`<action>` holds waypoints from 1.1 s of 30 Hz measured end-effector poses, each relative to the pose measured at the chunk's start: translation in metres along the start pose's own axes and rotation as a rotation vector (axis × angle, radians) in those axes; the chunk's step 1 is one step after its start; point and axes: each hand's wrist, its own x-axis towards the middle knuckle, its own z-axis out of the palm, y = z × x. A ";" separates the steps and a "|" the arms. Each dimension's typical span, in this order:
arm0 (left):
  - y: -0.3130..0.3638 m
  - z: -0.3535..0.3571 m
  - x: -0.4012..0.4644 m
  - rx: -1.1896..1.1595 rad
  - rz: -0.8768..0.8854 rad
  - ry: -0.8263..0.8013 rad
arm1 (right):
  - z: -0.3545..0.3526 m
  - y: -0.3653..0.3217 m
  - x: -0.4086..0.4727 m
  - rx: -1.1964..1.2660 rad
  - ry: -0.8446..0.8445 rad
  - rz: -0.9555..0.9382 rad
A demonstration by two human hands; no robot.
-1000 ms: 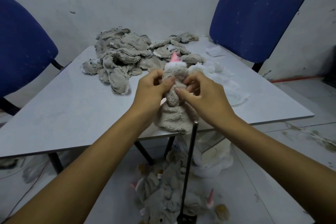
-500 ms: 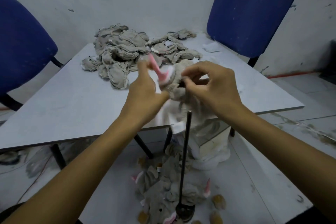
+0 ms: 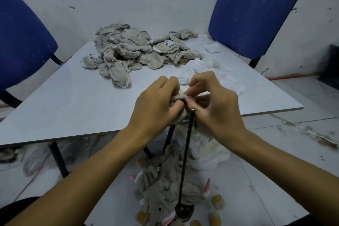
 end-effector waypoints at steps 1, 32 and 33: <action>0.002 -0.001 -0.002 0.004 0.051 0.046 | -0.003 0.000 -0.001 -0.017 0.027 -0.052; -0.003 -0.021 -0.009 -0.423 -0.042 -0.218 | -0.043 0.027 -0.022 0.022 -0.424 0.154; -0.006 -0.022 -0.009 -0.478 -0.053 -0.202 | -0.045 0.029 -0.019 0.103 -0.467 0.217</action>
